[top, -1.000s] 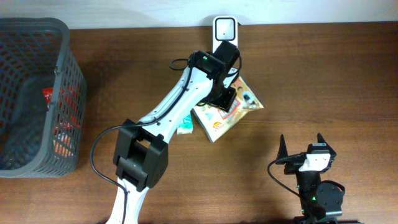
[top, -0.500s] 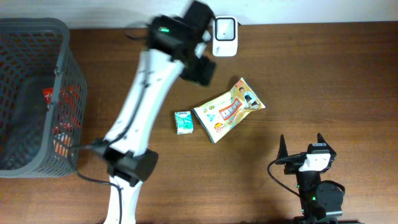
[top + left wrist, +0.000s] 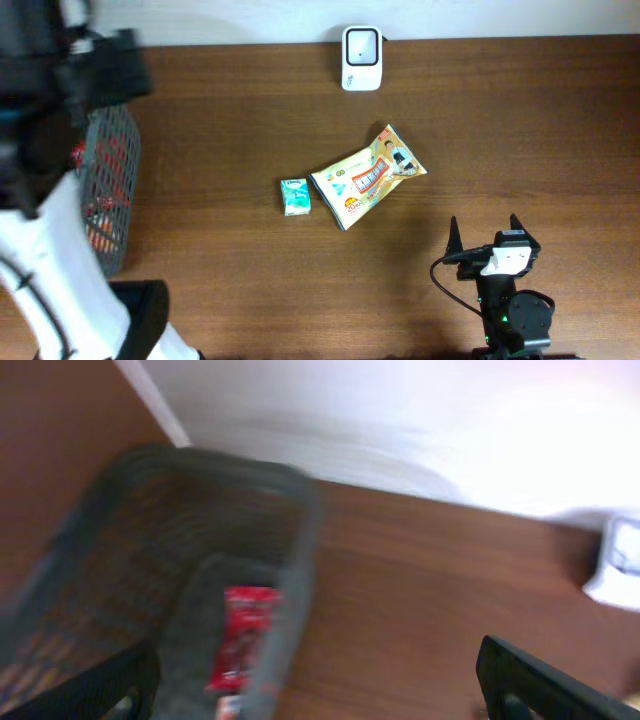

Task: Scan the item barcode
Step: 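Reach into the basket and grasp the red HACKS candy bag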

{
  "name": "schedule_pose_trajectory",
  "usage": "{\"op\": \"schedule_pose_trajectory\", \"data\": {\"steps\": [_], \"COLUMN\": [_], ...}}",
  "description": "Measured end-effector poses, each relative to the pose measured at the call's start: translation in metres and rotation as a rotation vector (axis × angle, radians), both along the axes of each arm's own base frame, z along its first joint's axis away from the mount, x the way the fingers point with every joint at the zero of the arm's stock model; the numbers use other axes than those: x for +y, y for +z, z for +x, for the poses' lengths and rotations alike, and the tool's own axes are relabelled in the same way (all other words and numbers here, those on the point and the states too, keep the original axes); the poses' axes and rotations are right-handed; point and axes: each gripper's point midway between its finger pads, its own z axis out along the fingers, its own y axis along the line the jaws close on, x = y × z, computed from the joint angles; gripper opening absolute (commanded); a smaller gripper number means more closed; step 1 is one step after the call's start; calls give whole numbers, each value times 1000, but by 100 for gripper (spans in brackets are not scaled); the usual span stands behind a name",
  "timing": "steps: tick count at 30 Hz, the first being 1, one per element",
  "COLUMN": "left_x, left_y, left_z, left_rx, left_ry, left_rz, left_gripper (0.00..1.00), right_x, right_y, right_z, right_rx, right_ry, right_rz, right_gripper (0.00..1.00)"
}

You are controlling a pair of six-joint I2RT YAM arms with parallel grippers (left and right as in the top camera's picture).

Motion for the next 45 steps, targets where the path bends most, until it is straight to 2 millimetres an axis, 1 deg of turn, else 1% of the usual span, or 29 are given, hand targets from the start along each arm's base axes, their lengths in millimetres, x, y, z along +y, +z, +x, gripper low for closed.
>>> {"op": "schedule_pose_trajectory", "data": {"steps": [1,2,3,5,8,9,13,15,17,19,20,21,25,26,27,28,32,34,36,38,41,43,45], "left_x": [8,32,43,65,100,107,151,166,177,182,183,185,184,184,185,185,188,193,197,200,200,197,193], "left_y": [1,-2,-7,-25,-63,-72,-120,-148,-175,-206,-217,-236,-276,-280,-286,-290,-303,-307,-316,-333,-353,-363,-368], "left_z": [-2,-7,-8,-11,-13,-12,-3,0,1,2,2,3,4,4,6,6,3,0,-2,-6,-7,-5,-1], "left_rx": [-2,7,23,89,209,231,301,331,362,405,418,438,478,479,478,479,490,495,506,538,582,603,612], "left_ry": [22,88,118,182,281,301,396,420,434,440,438,439,435,433,430,429,430,434,436,427,409,393,370], "left_rz": [-1,-7,-12,-30,-66,-75,-132,-177,-214,-247,-256,-271,-293,-295,-293,-293,-294,-310,-344,-392,-428,-442,-444], "left_gripper": [99,99,99,99,99,100,89,89,90,90,90,90,84,84,80,78,77,77,77,77,77,77,78], "right_x": [0,0,0,0,0,0,0,0,0,0,0,0,0,0,0,0,0,0,0,0,0,0,0], "right_y": [0,0,0,0,0,0,0,0,0,0,0,0,0,0,0,0,0,0,0,0,0,0,0], "right_z": [0,0,0,0,0,0,0,0,0,0,0,0,0,0,0,0,0,0,0,0,0,0,0], "right_rx": [0,0,0,0,0,0,0,0,0,0,0,0,0,0,0,0,0,0,0,0,0,0,0], "right_ry": [0,0,0,0,0,0,0,0,0,0,0,0,0,0,0,0,0,0,0,0,0,0,0], "right_rz": [-1,0,0,0,0,0,0,0,0,0,0,-1,0,0,0,0,-1,0,0,0,0,0,0], "right_gripper": [98,98,98,99,98,98,98,99,98,99,98,98,98,98,98,98,98,98,98,98,98,98,98]}}
